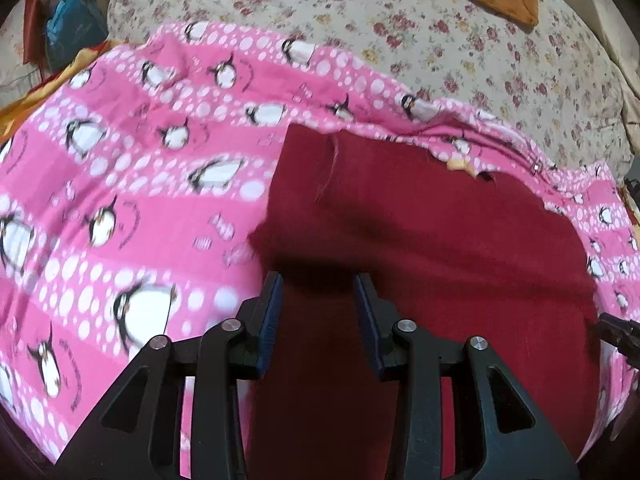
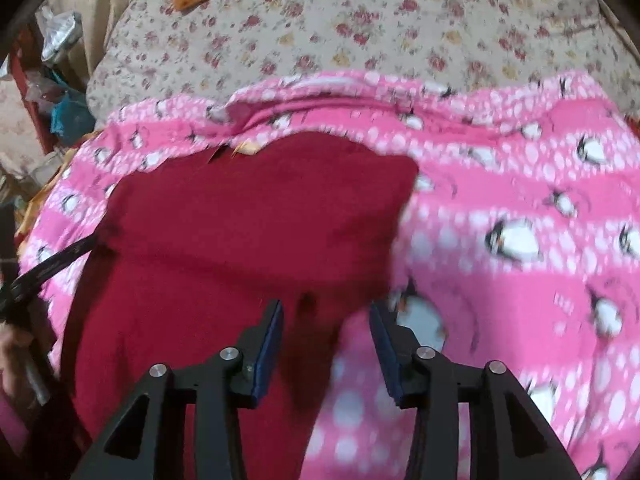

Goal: Fold small clothes

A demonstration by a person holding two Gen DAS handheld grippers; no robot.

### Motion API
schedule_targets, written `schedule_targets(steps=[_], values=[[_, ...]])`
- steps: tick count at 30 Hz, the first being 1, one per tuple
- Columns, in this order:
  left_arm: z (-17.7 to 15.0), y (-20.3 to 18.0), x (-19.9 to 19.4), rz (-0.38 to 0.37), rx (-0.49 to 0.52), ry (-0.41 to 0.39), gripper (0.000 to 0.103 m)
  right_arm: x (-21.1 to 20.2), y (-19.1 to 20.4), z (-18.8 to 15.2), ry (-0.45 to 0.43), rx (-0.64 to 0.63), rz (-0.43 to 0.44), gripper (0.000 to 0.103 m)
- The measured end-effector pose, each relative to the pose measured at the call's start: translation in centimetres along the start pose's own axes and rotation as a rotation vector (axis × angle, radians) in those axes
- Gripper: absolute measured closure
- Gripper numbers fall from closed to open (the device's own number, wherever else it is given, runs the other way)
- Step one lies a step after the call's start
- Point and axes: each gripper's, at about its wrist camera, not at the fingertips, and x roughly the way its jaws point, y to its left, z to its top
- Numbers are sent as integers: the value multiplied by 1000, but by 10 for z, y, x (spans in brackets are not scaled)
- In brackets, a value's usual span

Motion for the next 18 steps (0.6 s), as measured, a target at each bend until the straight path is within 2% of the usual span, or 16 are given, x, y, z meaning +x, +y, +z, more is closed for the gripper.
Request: schedule_targets(steps=[2,5,8,12,15,18], values=[[-8,4,0,15,-14,14,51,-2,2,-10,3,-9,18,58],[-13,6,-6,-6,-31,17,51,-5,3,-17,-6,9,22,58],[-20,7,-14,4,-32,2,51,-8,7,-23,-4,24,62,57],[-24,10,-15,-8,-47,14,51,-9,17,-29,-1,2,57,57],[-13,12,-17,-40,-75,8,51,-11,21,-29,-7,4,71,57],[9,14,-20,-61,-111,-38,51,-12,26,-29,-1,-3,70,56]])
